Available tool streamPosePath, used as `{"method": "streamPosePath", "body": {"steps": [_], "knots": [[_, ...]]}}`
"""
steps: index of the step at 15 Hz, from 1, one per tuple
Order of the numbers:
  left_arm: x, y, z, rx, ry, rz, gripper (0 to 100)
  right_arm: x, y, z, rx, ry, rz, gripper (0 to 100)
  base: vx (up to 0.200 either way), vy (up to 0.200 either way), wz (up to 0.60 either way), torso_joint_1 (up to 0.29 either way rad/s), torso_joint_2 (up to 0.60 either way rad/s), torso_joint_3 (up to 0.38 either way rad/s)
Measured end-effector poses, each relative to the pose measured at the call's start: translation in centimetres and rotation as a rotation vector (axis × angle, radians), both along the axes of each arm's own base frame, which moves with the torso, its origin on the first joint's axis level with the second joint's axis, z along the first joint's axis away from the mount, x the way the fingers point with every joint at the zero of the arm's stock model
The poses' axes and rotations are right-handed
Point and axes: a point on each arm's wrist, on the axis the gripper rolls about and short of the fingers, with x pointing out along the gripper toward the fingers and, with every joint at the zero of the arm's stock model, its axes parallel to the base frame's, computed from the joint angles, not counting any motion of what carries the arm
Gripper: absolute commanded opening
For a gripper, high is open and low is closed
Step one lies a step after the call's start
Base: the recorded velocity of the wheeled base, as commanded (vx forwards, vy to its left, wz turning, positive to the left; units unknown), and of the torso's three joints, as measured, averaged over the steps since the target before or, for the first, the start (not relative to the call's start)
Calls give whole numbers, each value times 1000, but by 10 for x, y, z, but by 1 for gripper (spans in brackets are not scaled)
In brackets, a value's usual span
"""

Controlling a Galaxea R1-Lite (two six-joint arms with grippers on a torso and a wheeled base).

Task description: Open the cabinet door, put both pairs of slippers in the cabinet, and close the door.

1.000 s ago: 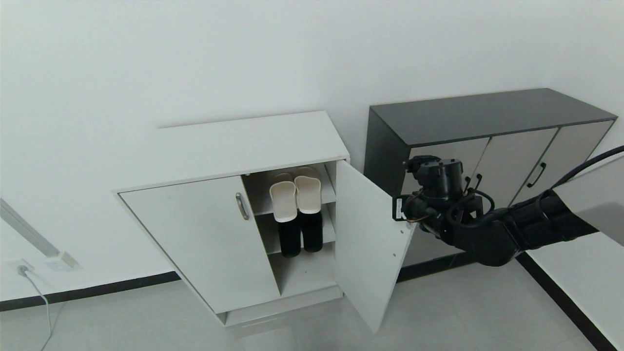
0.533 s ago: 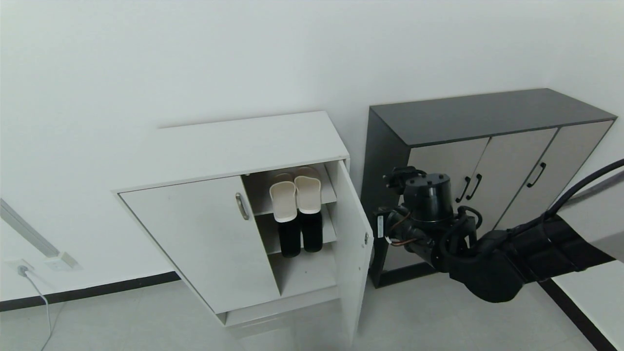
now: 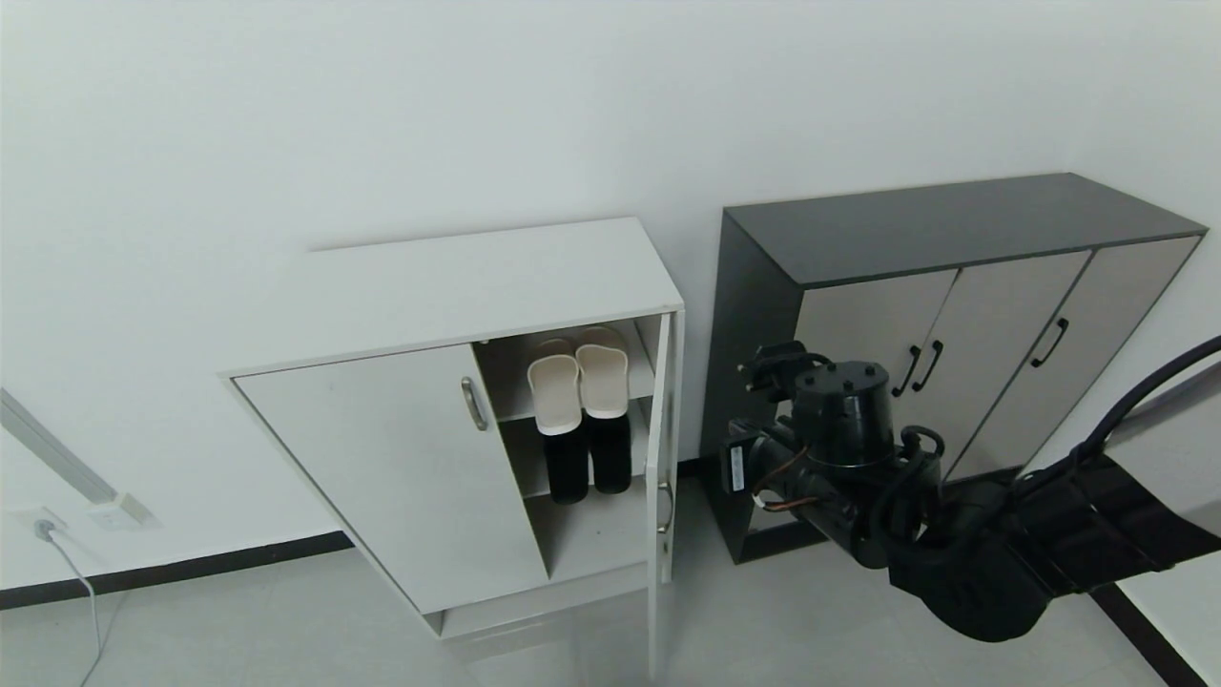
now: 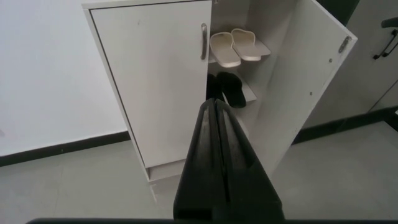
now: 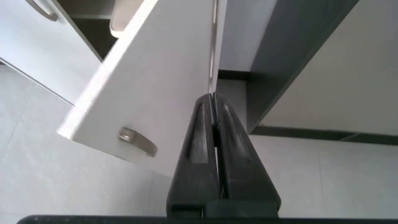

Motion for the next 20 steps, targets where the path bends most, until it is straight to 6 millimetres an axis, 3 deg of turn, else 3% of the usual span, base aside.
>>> {"method": "streamPosePath", "body": {"steps": [4, 10, 20], "knots": [[0, 0, 0, 0, 0, 1, 0, -1, 0, -1, -15, -5, 5, 0, 0, 0, 0, 0, 0, 0], [0, 0, 0, 0, 1, 1, 0, 0, -1, -1, -14, -7, 4, 0, 0, 0, 600, 5, 2, 1], [0, 0, 0, -1, 0, 1, 0, 0, -6, 4, 3, -67, -4, 0, 0, 0, 0, 0, 0, 0]]}}
